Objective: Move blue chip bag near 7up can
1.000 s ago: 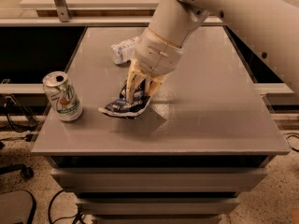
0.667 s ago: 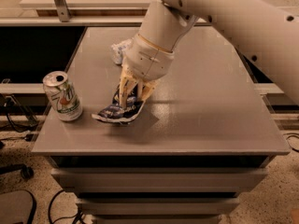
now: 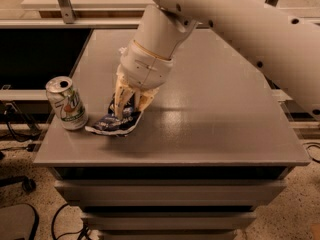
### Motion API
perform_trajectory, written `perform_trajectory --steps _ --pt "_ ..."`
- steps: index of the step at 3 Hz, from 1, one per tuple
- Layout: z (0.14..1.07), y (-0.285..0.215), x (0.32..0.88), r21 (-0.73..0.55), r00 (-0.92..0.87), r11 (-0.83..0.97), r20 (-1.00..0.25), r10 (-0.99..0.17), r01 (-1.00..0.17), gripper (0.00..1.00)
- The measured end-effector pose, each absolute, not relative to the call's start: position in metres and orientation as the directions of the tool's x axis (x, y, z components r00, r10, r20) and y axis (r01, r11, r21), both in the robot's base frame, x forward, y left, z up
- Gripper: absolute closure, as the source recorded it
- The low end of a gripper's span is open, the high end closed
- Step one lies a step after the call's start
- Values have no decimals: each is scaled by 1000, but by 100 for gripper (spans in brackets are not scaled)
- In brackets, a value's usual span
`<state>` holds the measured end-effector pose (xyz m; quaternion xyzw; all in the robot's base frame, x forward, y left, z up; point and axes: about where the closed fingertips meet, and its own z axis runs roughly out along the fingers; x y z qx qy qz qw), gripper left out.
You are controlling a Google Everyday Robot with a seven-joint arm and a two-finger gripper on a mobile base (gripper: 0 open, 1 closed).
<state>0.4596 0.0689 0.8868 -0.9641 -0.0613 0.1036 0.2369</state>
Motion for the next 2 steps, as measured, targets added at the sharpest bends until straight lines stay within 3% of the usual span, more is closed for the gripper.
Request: perform_trajectory --steps 1,2 --pt "888 76 459 -477 969 -876 -168 180 80 100" --pt "887 79 464 -489 969 -870 -177 172 66 84"
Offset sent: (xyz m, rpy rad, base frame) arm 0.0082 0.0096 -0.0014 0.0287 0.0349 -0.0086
